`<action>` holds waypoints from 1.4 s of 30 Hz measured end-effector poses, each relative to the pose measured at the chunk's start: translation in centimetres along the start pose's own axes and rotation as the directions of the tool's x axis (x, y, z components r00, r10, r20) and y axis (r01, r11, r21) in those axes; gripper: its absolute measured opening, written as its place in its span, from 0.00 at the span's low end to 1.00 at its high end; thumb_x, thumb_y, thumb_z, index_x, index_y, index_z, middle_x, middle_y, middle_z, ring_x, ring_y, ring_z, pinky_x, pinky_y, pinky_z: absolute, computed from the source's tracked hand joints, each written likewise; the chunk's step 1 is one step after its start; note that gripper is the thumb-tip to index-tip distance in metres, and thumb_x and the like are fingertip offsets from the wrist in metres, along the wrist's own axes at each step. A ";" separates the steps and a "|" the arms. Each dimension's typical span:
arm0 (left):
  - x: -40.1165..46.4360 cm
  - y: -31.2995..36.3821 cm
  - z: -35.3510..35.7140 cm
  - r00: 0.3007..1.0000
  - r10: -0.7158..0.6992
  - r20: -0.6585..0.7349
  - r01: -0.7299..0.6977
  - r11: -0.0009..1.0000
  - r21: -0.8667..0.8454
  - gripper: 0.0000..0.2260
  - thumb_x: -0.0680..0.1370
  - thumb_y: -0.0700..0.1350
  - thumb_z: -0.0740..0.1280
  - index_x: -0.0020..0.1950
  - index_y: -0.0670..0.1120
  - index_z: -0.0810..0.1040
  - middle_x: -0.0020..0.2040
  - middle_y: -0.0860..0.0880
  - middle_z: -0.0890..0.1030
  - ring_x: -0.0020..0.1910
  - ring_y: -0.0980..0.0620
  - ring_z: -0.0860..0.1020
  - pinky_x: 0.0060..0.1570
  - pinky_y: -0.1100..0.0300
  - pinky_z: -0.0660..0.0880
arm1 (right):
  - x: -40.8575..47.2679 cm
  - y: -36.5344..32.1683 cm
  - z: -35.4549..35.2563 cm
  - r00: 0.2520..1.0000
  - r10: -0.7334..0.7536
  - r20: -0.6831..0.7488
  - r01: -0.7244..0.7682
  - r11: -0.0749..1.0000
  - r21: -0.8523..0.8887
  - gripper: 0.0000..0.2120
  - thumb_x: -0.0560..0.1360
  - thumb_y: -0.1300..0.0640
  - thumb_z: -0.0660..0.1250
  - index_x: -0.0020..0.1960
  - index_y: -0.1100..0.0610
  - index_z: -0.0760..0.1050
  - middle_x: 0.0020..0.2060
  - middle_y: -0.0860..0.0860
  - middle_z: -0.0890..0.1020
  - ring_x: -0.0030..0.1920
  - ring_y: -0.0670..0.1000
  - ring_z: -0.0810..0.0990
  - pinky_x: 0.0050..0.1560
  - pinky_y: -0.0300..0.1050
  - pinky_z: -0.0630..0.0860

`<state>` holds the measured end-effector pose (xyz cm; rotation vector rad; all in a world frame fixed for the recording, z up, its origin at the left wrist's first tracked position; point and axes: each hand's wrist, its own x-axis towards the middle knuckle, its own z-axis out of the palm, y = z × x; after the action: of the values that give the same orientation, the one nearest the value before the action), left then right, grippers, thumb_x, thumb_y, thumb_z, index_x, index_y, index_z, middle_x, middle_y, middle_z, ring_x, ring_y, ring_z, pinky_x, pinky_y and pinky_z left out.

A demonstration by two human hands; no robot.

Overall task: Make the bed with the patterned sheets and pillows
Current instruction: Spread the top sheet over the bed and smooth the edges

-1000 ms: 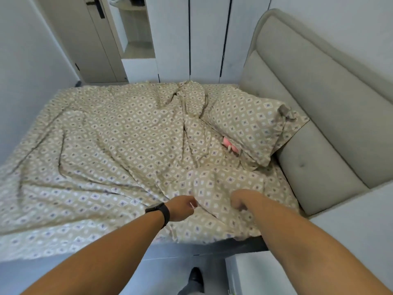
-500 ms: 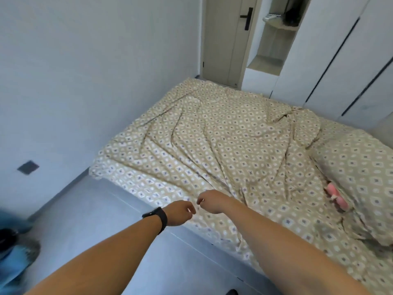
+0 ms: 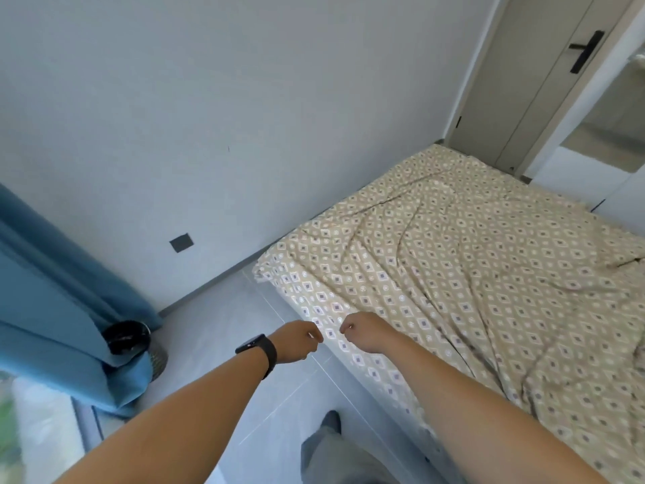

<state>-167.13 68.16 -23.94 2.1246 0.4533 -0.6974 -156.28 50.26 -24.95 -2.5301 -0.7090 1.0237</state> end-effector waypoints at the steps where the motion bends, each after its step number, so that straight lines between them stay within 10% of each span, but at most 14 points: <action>1: 1.1 -0.8 -1.4 1.000 -0.013 -0.004 0.013 1.000 -0.003 0.08 0.80 0.43 0.63 0.55 0.51 0.80 0.55 0.49 0.80 0.45 0.51 0.81 0.41 0.66 0.74 | 2.1 -0.8 -0.5 1.000 0.001 -0.007 0.000 1.000 0.007 0.16 0.81 0.55 0.57 0.60 0.52 0.81 0.59 0.48 0.81 0.53 0.51 0.81 0.54 0.45 0.78; 16: 16.7 -8.6 -26.5 0.990 -0.133 -0.036 0.131 0.990 -0.049 0.11 0.82 0.37 0.58 0.56 0.45 0.79 0.50 0.48 0.81 0.41 0.56 0.79 0.34 0.73 0.73 | 26.5 -12.0 -8.6 0.996 0.086 0.005 -0.086 0.996 0.022 0.13 0.79 0.56 0.56 0.51 0.57 0.79 0.54 0.52 0.83 0.49 0.55 0.82 0.53 0.52 0.79; 22: 25.3 -6.7 -36.3 0.999 0.031 0.034 -0.030 0.999 -0.011 0.09 0.80 0.39 0.61 0.53 0.47 0.81 0.53 0.48 0.82 0.45 0.50 0.80 0.53 0.54 0.79 | 32.9 -17.7 -13.6 0.942 0.176 -0.285 -0.184 0.983 0.001 0.15 0.81 0.55 0.55 0.58 0.50 0.80 0.56 0.47 0.83 0.51 0.51 0.80 0.50 0.48 0.78; 29: 32.3 5.4 -44.4 0.922 0.356 0.151 -0.359 0.933 -0.005 0.08 0.82 0.41 0.63 0.55 0.48 0.81 0.50 0.50 0.83 0.43 0.57 0.81 0.39 0.72 0.74 | 35.4 -20.1 -20.9 0.673 0.336 -0.660 -0.167 0.937 0.307 0.11 0.80 0.53 0.61 0.57 0.49 0.81 0.51 0.42 0.83 0.52 0.46 0.77 0.50 0.45 0.76; 42: 48.4 23.7 -49.2 0.697 0.498 0.516 -0.614 0.786 0.071 0.09 0.80 0.44 0.65 0.51 0.57 0.82 0.47 0.56 0.85 0.44 0.58 0.82 0.52 0.58 0.79 | 37.2 -13.6 -34.9 0.266 0.612 -0.745 -0.219 0.791 0.572 0.05 0.81 0.49 0.65 0.52 0.44 0.80 0.45 0.37 0.80 0.50 0.40 0.76 0.49 0.35 0.72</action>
<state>-100.86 97.49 -15.09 2.0432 -0.5730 -0.8923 -112.70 78.35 -15.15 -2.4101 0.5167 -0.3035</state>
